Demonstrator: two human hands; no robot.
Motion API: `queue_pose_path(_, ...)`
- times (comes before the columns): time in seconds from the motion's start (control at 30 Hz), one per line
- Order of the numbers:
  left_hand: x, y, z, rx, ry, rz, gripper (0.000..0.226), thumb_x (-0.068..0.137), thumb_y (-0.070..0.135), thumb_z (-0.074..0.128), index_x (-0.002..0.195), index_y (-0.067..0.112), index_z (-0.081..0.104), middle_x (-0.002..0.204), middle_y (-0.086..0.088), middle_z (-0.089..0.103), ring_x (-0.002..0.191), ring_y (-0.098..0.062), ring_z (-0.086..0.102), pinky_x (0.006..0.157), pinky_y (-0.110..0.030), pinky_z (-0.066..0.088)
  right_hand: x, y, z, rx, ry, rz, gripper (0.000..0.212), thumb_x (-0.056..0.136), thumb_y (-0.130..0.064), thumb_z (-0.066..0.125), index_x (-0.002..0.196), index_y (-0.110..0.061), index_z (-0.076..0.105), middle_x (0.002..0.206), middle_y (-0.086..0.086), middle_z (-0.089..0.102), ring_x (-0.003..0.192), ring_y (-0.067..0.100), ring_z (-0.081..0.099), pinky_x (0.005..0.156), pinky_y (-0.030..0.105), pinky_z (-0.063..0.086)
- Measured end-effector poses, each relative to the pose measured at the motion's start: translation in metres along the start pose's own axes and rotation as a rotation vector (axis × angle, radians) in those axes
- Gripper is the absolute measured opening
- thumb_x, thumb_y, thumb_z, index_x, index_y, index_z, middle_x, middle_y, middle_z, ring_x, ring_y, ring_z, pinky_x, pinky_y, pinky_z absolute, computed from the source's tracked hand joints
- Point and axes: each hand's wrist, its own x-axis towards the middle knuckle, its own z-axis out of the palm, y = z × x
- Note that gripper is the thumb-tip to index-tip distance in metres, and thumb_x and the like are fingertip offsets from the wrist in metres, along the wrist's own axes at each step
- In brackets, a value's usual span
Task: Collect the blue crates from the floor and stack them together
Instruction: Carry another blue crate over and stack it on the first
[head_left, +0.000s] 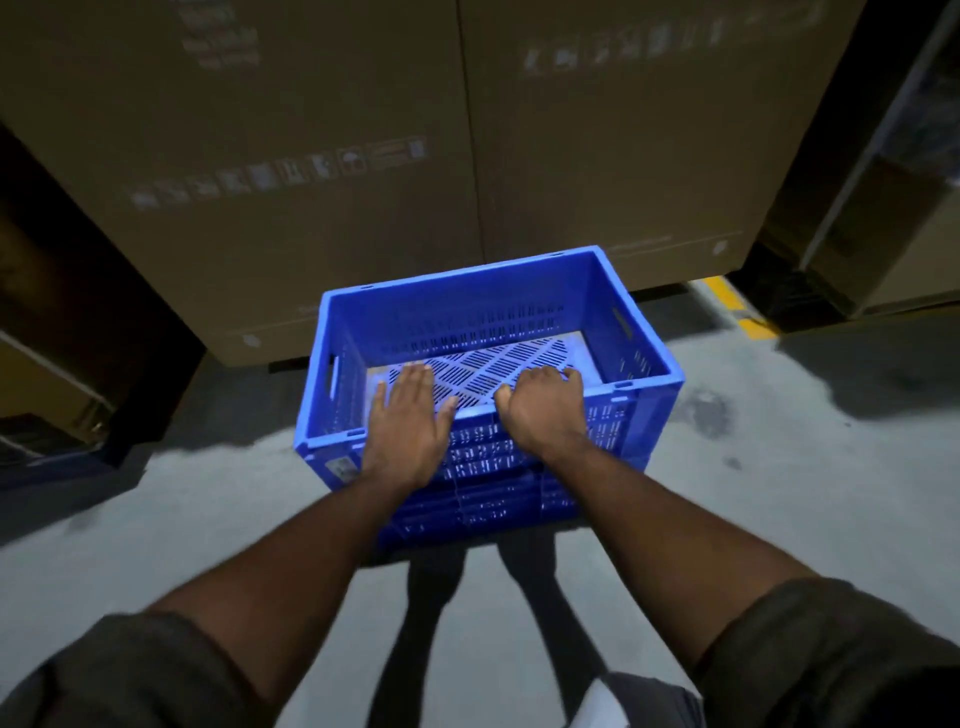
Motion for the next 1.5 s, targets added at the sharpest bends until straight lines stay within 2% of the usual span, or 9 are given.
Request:
queue_pose_path(0.17, 0.002, 0.004, 0.001, 0.045, -0.024, 0.052, 0.071, 0.1, 0.054, 0.007, 0.157, 0.012, 0.017, 0.165, -0.003, 0.017, 0.153, -0.015, 0.009, 0.125, -0.04, 0.007, 0.008, 0.004, 0.012, 0.018, 0.001, 0.023, 0.061, 0.094, -0.042, 0.022, 0.109, -0.004, 0.067, 0.113, 0.011, 0.068, 0.11, 0.025, 0.058, 0.107, 0.047, 0.033)
queue_pose_path(0.43, 0.0, 0.003, -0.005, 0.016, -0.096, 0.064, 0.072, 0.099, 0.056, 0.004, 0.157, 0.015, 0.015, 0.165, -0.002, 0.015, 0.153, -0.015, 0.007, 0.125, -0.043, 0.007, 0.005, 0.011, 0.007, 0.062, -0.087, -0.005, 0.069, 0.099, -0.051, 0.017, 0.145, -0.005, 0.041, 0.153, 0.009, 0.041, 0.145, 0.02, 0.031, 0.121, 0.048, 0.013)
queue_pose_path(0.53, -0.008, 0.002, -0.003, 0.046, -0.077, 0.106, 0.071, 0.097, 0.056, 0.001, 0.156, 0.019, 0.018, 0.164, 0.0, 0.021, 0.153, -0.014, 0.009, 0.125, -0.044, 0.009, -0.004, 0.011, 0.008, 0.043, -0.044, -0.005, 0.075, 0.097, -0.055, 0.009, 0.147, -0.007, 0.038, 0.154, 0.007, 0.04, 0.146, 0.019, 0.029, 0.121, 0.049, 0.009)
queue_pose_path(0.67, -0.001, 0.001, -0.003, 0.025, -0.118, 0.091, 0.065, 0.101, 0.054, 0.006, 0.156, 0.02, 0.016, 0.164, -0.001, 0.019, 0.153, -0.016, 0.006, 0.125, -0.046, 0.007, 0.004, 0.009, 0.003, 0.056, -0.14, 0.003, 0.072, 0.1, -0.055, 0.01, 0.152, -0.008, 0.027, 0.16, 0.007, 0.026, 0.15, 0.018, 0.016, 0.122, 0.051, 0.001)
queue_pose_path(0.83, -0.002, -0.001, -0.003, 0.02, -0.117, 0.105, 0.067, 0.1, 0.054, 0.005, 0.156, 0.019, 0.015, 0.164, -0.001, 0.019, 0.153, -0.016, 0.005, 0.125, -0.047, 0.006, 0.003, 0.008, 0.001, 0.049, -0.148, 0.001, 0.073, 0.099, -0.057, 0.009, 0.152, -0.009, 0.026, 0.161, 0.006, 0.024, 0.151, 0.017, 0.013, 0.122, 0.05, -0.002)
queue_pose_path(1.03, 0.001, -0.004, -0.001, -0.015, -0.118, 0.113, 0.066, 0.102, 0.053, 0.009, 0.156, 0.017, 0.018, 0.163, -0.001, 0.023, 0.153, -0.017, 0.008, 0.124, -0.049, 0.009, 0.003, 0.005, 0.0, 0.02, -0.088, 0.032, 0.07, 0.099, -0.054, 0.012, 0.147, -0.01, 0.038, 0.155, 0.006, 0.037, 0.147, 0.019, 0.025, 0.121, 0.05, 0.004)
queue_pose_path(1.17, 0.008, -0.007, -0.011, -0.037, -0.289, 0.118, 0.068, 0.102, 0.054, 0.009, 0.157, 0.014, 0.01, 0.165, -0.003, 0.014, 0.154, -0.018, 0.003, 0.123, -0.054, 0.004, 0.008, -0.008, -0.014, 0.027, -0.195, 0.125, 0.061, 0.1, -0.046, 0.02, 0.145, -0.009, 0.038, 0.152, 0.008, 0.04, 0.145, 0.022, 0.028, 0.119, 0.057, 0.005)
queue_pose_path(1.27, 0.016, -0.01, -0.039, -0.08, -0.439, 0.096, 0.074, 0.1, 0.059, 0.012, 0.158, 0.014, 0.003, 0.167, -0.004, 0.004, 0.154, -0.019, -0.004, 0.122, -0.056, -0.001, 0.013, -0.024, -0.042, 0.007, -0.295, 0.142, 0.055, 0.099, -0.038, 0.027, 0.142, -0.005, 0.039, 0.151, 0.011, 0.037, 0.143, 0.025, 0.027, 0.118, 0.06, 0.008)
queue_pose_path(1.5, 0.034, -0.013, -0.16, -0.127, -0.254, 0.077, 0.08, 0.097, 0.064, 0.023, 0.156, 0.012, 0.015, 0.164, -0.004, 0.018, 0.153, -0.018, 0.006, 0.123, -0.051, 0.004, 0.019, -0.062, -0.155, 0.145, -0.276, 0.201, 0.053, 0.098, -0.036, 0.033, 0.14, -0.003, 0.041, 0.149, 0.014, 0.04, 0.141, 0.027, 0.032, 0.119, 0.053, 0.017)
